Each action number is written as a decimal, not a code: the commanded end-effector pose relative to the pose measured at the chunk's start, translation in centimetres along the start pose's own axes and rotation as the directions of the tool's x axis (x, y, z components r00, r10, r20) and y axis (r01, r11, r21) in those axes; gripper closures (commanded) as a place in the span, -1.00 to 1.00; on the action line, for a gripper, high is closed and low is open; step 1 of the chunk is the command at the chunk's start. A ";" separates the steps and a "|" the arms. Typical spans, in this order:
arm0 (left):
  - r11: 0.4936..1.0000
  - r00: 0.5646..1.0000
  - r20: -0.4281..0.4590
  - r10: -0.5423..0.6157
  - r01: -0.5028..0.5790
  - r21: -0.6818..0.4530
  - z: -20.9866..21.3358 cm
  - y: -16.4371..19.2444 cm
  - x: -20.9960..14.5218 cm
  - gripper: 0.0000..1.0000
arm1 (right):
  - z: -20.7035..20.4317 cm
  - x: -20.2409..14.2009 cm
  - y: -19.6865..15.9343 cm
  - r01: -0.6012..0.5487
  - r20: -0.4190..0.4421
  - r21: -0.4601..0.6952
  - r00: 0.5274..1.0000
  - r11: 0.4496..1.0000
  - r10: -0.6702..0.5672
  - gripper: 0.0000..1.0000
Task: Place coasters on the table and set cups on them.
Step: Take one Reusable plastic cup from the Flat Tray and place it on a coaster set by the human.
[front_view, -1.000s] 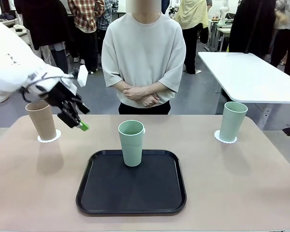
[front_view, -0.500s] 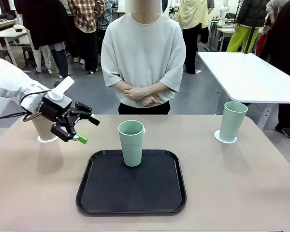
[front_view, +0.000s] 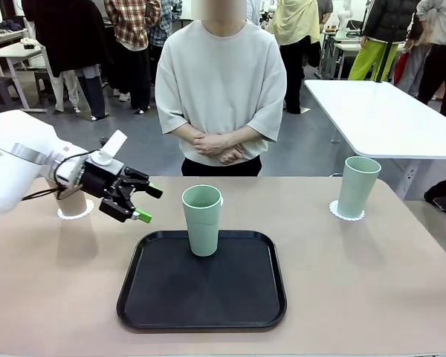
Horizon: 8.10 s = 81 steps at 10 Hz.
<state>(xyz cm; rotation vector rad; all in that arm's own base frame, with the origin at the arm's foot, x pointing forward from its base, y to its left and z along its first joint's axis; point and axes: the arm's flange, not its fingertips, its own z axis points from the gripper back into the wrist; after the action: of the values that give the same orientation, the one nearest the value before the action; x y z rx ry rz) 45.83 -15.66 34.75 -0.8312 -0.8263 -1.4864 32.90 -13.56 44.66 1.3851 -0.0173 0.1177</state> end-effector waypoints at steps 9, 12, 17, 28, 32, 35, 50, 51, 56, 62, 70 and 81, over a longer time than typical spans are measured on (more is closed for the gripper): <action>1.000 1.000 -0.025 0.009 -0.008 0.010 -6.8 0.4 -1.8 -1.00 | 0.0 -0.1 0.1 0.016 0.001 -0.001 1.000 1.000 -0.016 -1.00; 0.996 0.995 -0.045 0.087 -0.086 0.035 -6.4 0.7 -1.6 -1.00 | 0.0 -0.1 0.1 0.016 0.001 -0.001 1.000 1.000 -0.016 -1.00; 0.998 0.998 -0.037 0.056 -0.056 0.000 -6.8 0.6 -1.7 -1.00 | 0.0 -0.1 0.1 0.016 0.001 -0.001 1.000 1.000 -0.016 -1.00; 1.000 0.969 0.249 -0.003 -0.003 0.023 -8.9 -0.2 -6.6 -1.00 | 0.0 -0.1 0.1 0.016 0.001 -0.001 1.000 1.000 -0.016 -1.00; 0.998 0.964 0.261 -0.040 0.028 0.050 -9.5 -0.1 -6.7 -1.00 | 0.0 -0.1 0.1 0.016 0.001 -0.001 1.000 1.000 -0.016 -1.00; 0.997 0.960 0.273 -0.064 0.051 0.055 -9.9 0.1 -6.8 -1.00 | 0.0 -0.1 0.1 0.016 0.001 -0.001 1.000 1.000 -0.016 -1.00; 1.000 0.950 0.313 0.002 0.001 -0.009 -14.1 3.6 -5.0 -1.00 | 0.0 -0.1 0.1 0.016 0.001 -0.001 1.000 1.000 -0.016 -1.00; 1.000 0.950 0.311 0.006 -0.004 -0.008 -14.2 3.5 -4.8 -1.00 | 0.0 -0.1 0.1 0.016 0.001 -0.001 1.000 1.000 -0.016 -1.00; 0.998 0.956 0.295 -0.005 0.022 -0.056 -16.0 3.1 -4.2 -1.00 | 0.0 -0.1 0.1 0.016 0.001 -0.001 1.000 1.000 -0.016 -1.00; 0.997 0.949 0.314 -0.025 0.047 -0.063 -16.0 2.9 -3.9 1.00 | 0.0 -0.1 0.1 0.016 0.001 -0.001 1.000 1.000 -0.016 -1.00; 0.998 0.970 0.238 -0.050 0.056 -0.019 -9.7 7.1 6.6 1.00 | 0.0 -0.1 0.1 0.016 0.001 -0.001 1.000 1.000 -0.016 -1.00; 0.995 0.973 0.215 0.082 -0.068 -0.071 -7.2 14.6 7.2 -0.67 | 0.0 -0.1 0.1 0.016 0.001 -0.001 1.000 1.000 -0.016 -1.00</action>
<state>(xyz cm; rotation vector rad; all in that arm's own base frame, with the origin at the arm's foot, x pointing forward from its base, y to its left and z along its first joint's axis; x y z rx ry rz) 59.55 -26.41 37.86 -1.0748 -0.9001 -1.3751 32.90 -13.58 44.65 1.3851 -0.0174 0.1172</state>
